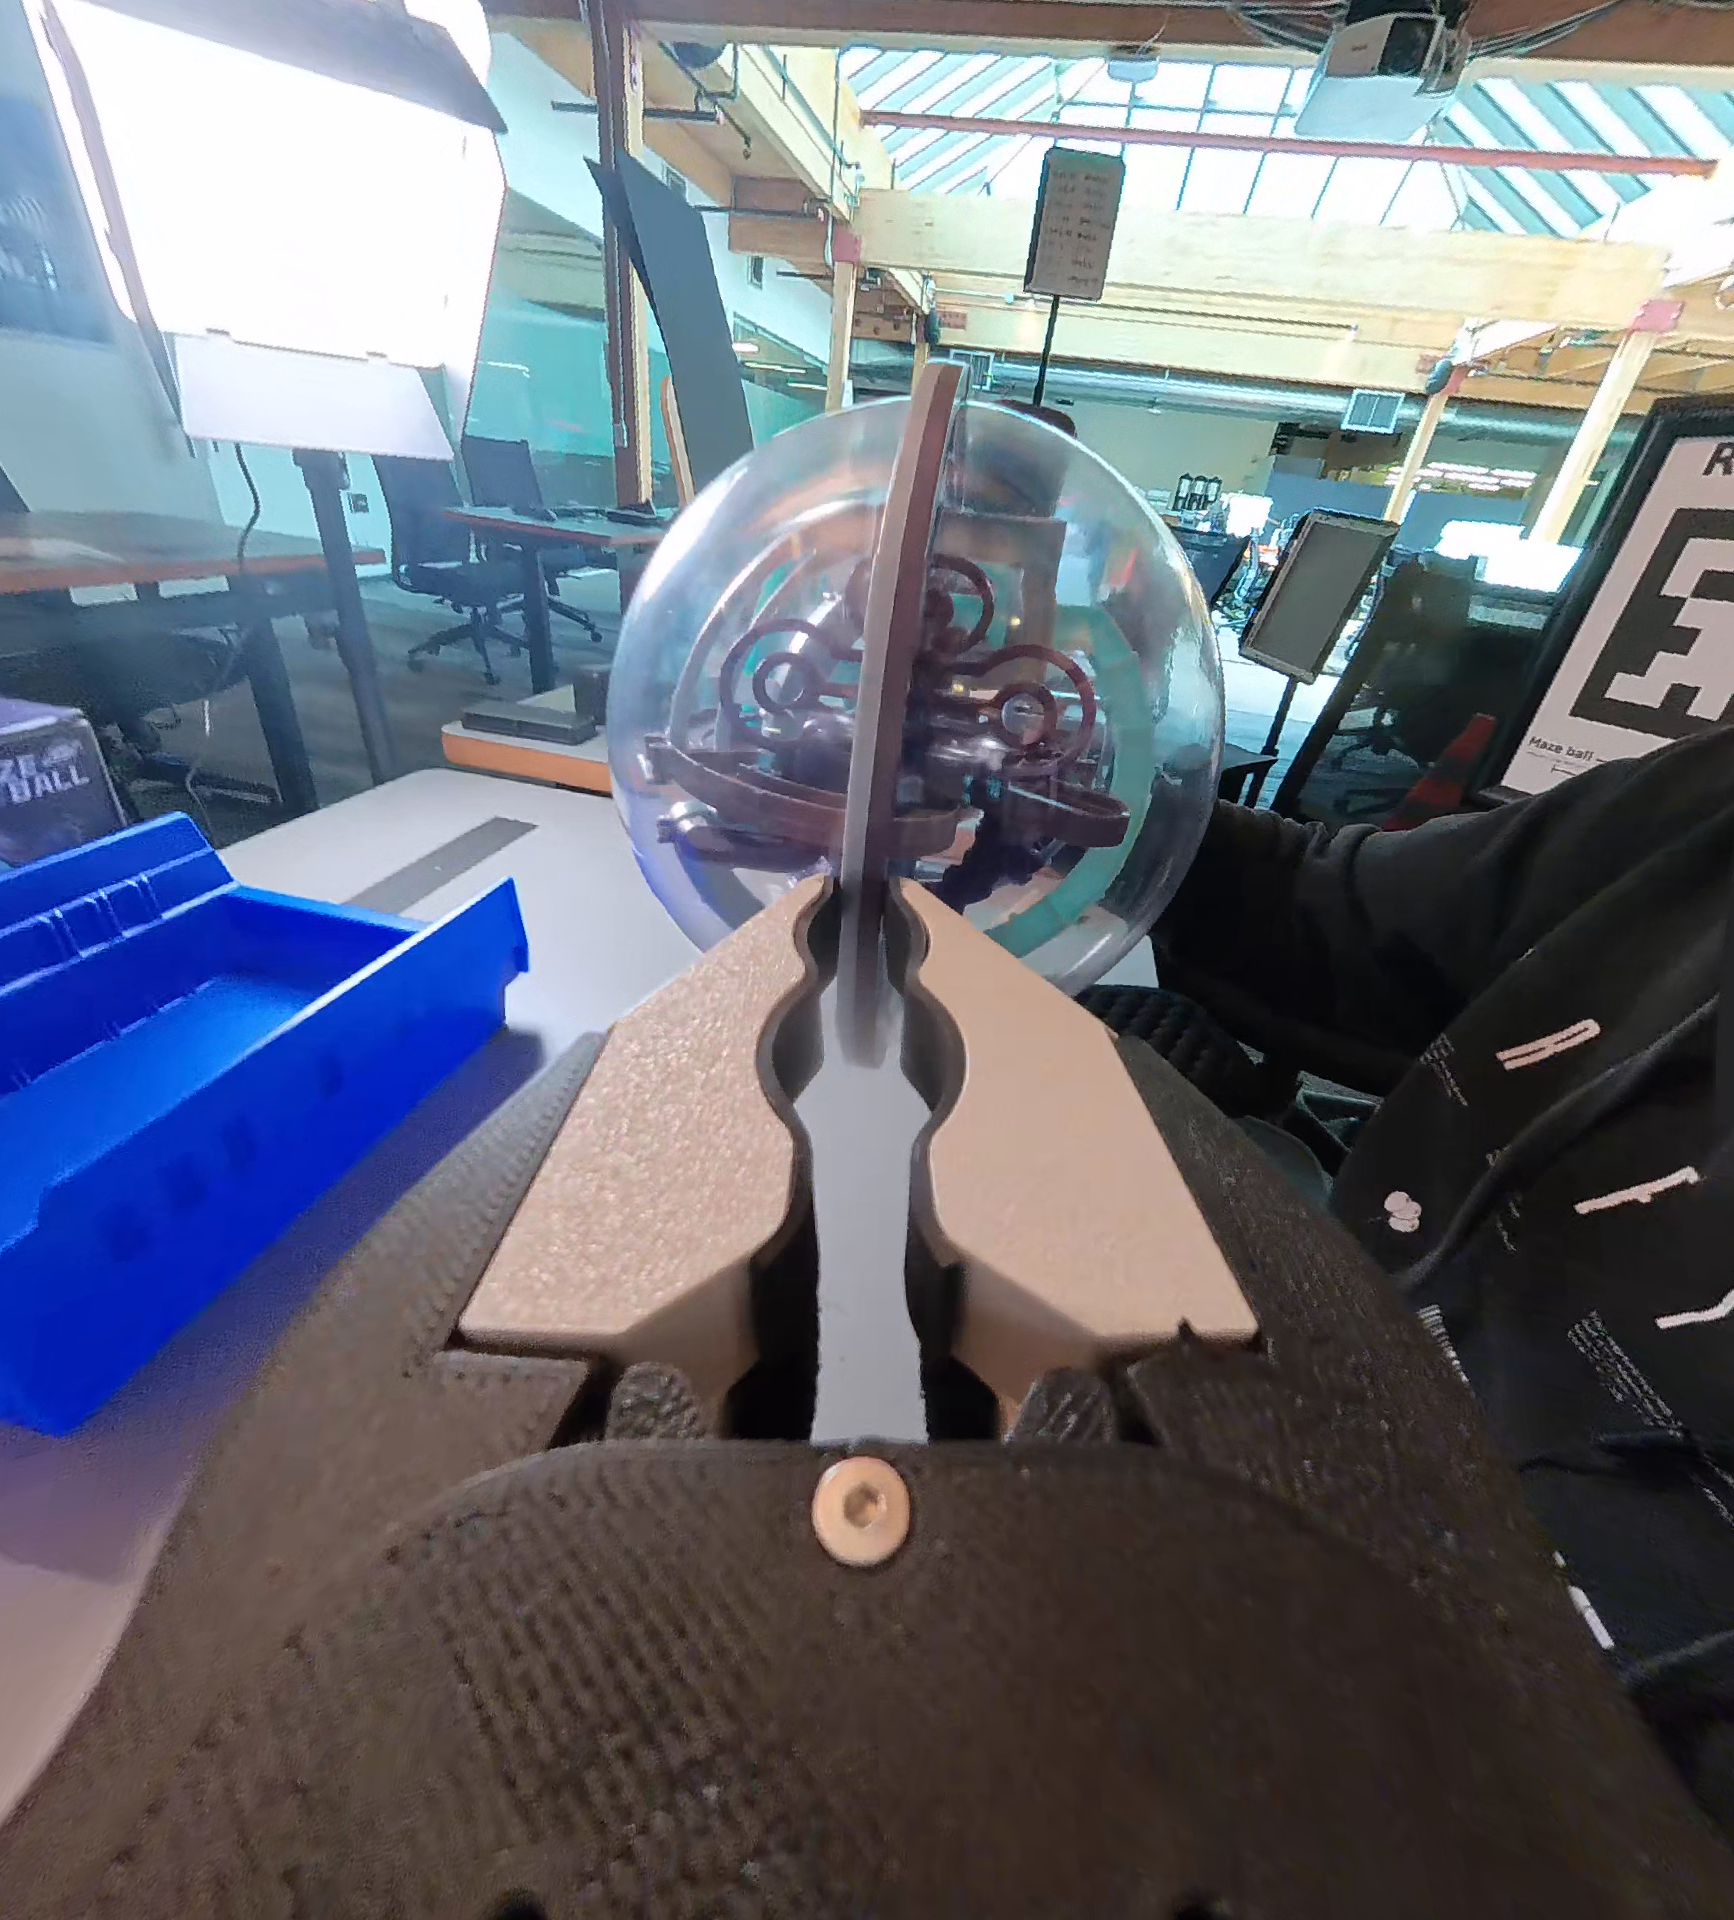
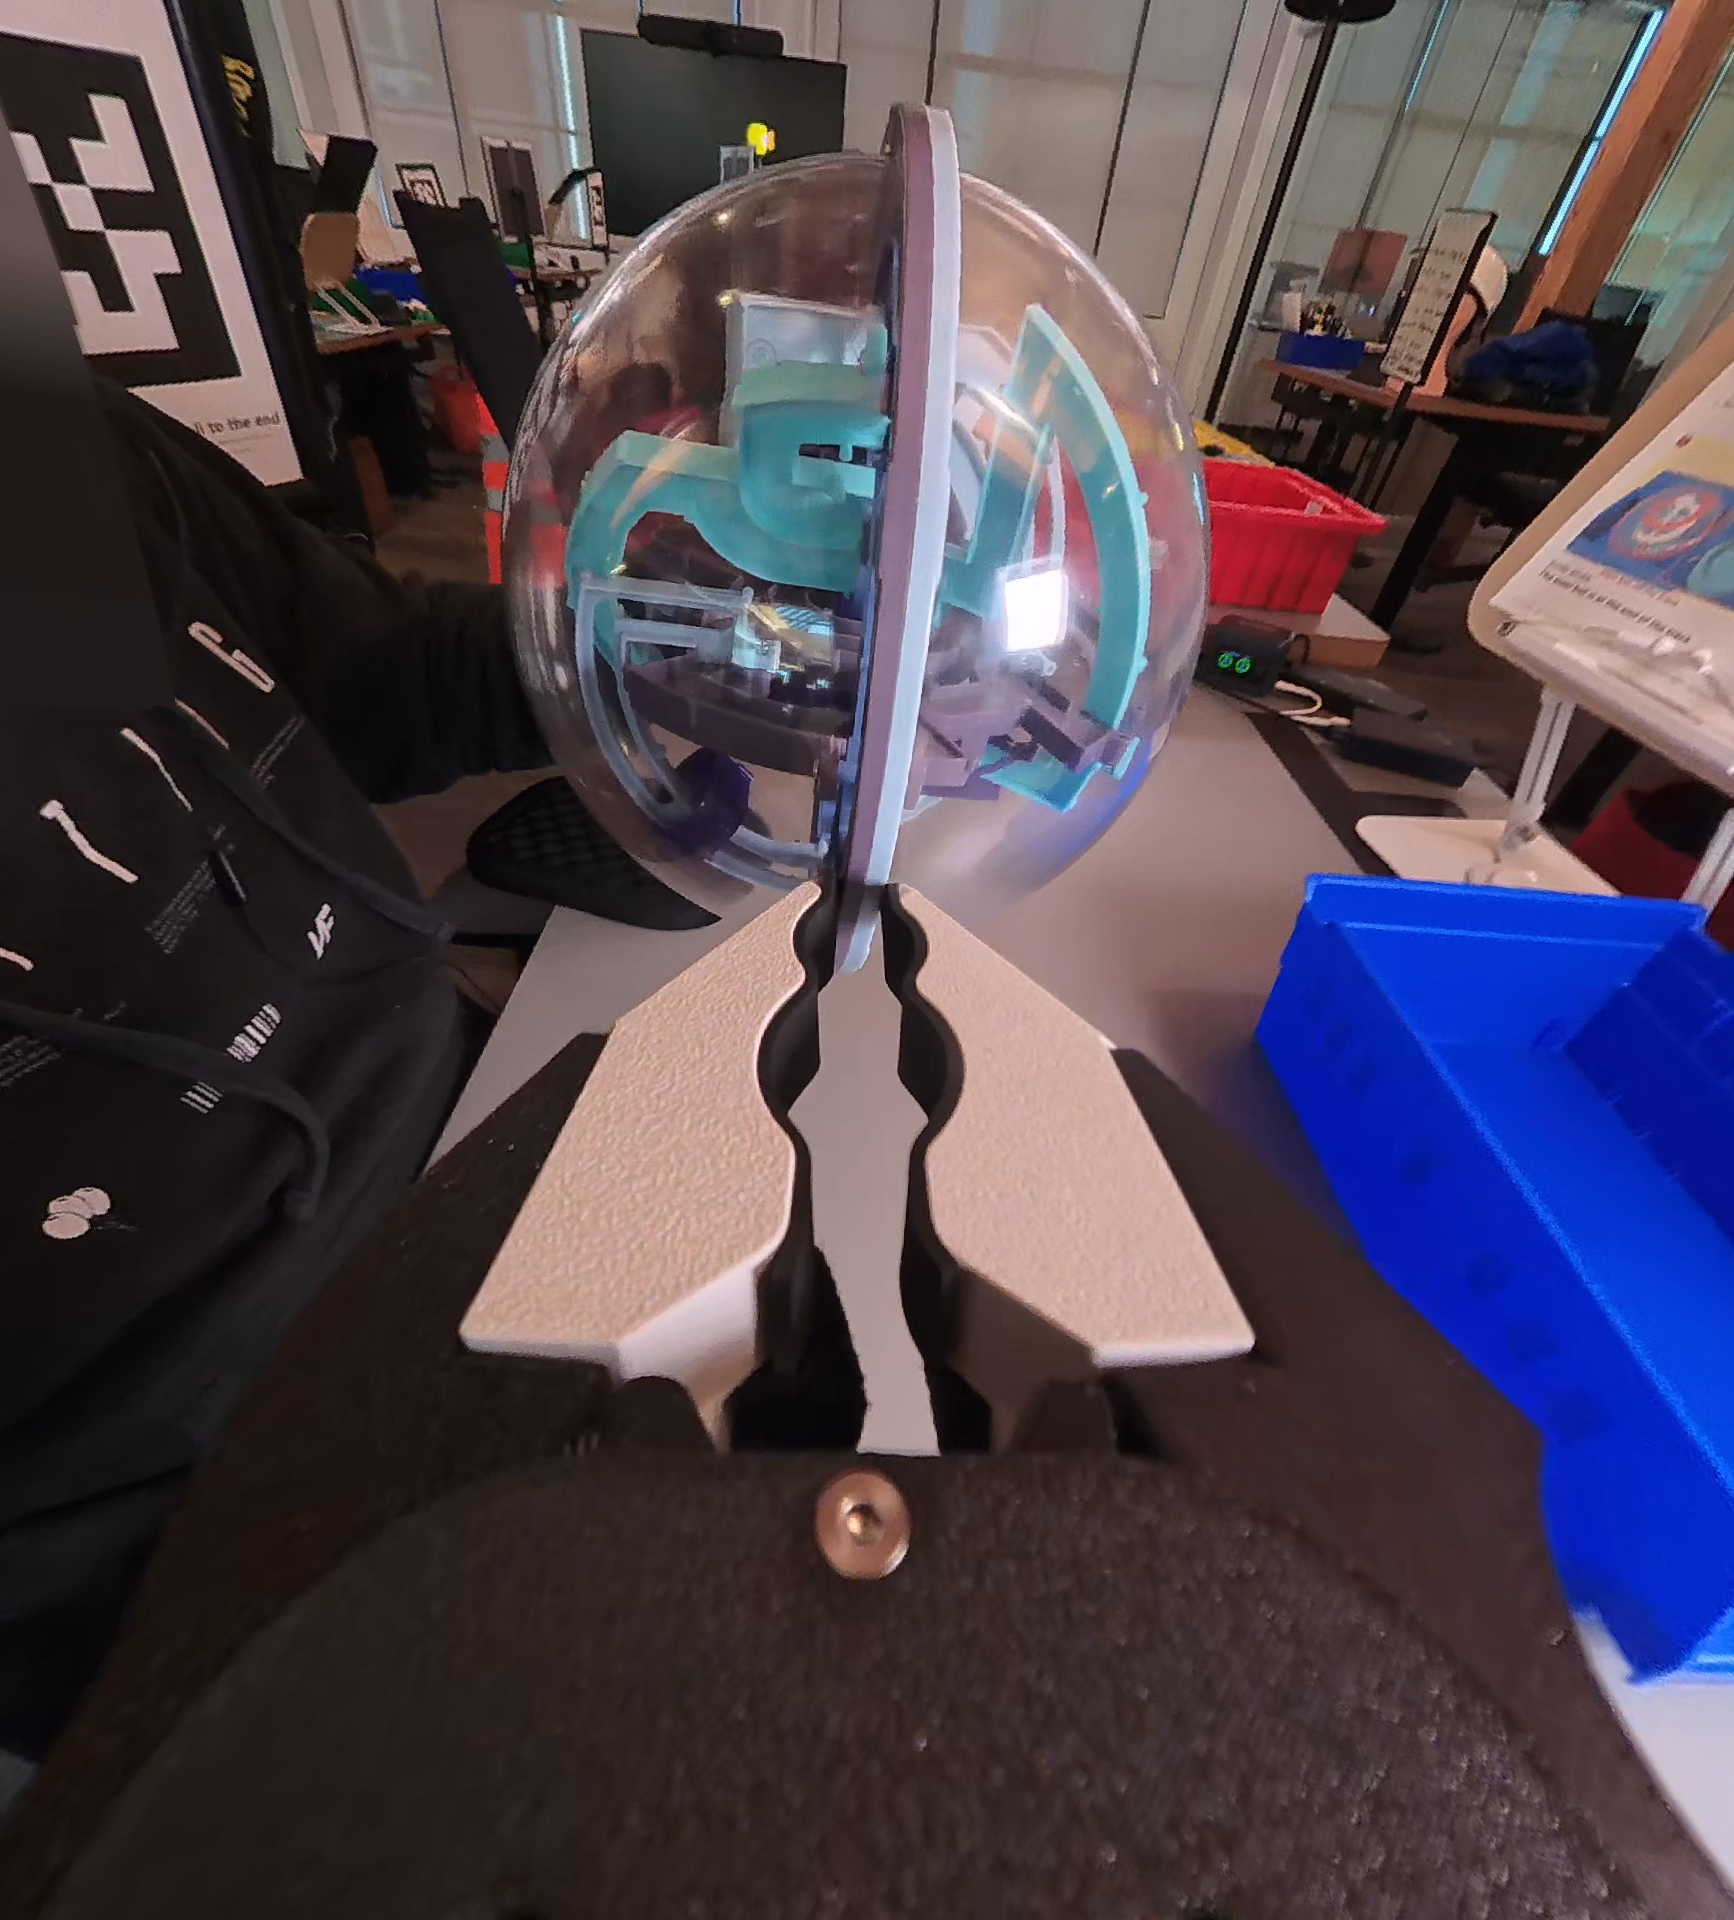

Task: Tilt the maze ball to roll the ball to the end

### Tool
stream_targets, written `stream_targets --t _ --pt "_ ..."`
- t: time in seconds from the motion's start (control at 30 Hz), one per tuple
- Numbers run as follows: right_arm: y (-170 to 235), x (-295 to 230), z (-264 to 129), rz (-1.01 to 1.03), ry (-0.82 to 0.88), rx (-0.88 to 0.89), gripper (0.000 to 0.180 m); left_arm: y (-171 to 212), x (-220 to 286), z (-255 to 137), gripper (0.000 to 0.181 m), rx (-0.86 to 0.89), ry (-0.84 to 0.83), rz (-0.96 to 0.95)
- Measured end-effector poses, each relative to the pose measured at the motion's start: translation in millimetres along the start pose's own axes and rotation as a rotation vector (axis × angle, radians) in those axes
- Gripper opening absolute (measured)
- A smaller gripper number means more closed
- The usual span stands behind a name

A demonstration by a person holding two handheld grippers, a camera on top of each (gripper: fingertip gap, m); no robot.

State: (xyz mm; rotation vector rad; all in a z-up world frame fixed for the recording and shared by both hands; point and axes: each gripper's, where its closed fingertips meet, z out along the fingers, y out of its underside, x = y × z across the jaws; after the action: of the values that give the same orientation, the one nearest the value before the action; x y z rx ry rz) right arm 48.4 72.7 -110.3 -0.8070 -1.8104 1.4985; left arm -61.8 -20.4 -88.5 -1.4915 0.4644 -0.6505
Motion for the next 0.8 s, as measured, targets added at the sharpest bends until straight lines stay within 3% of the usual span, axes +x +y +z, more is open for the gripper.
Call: stream_targets --t 0.5,0.8 --pt "35.0 -18.6 5.4 0.063 -0.026 -0.042 0.006 38.5 6.2 -3.7 0.006 -0.032 0.015 -0.085" --pt "36.4 -12.1 8.5 0.046 -0.001 -0.049 0.006 39.3 3.2 -5.9 0.007 -0.025 -0.01 -0.011"
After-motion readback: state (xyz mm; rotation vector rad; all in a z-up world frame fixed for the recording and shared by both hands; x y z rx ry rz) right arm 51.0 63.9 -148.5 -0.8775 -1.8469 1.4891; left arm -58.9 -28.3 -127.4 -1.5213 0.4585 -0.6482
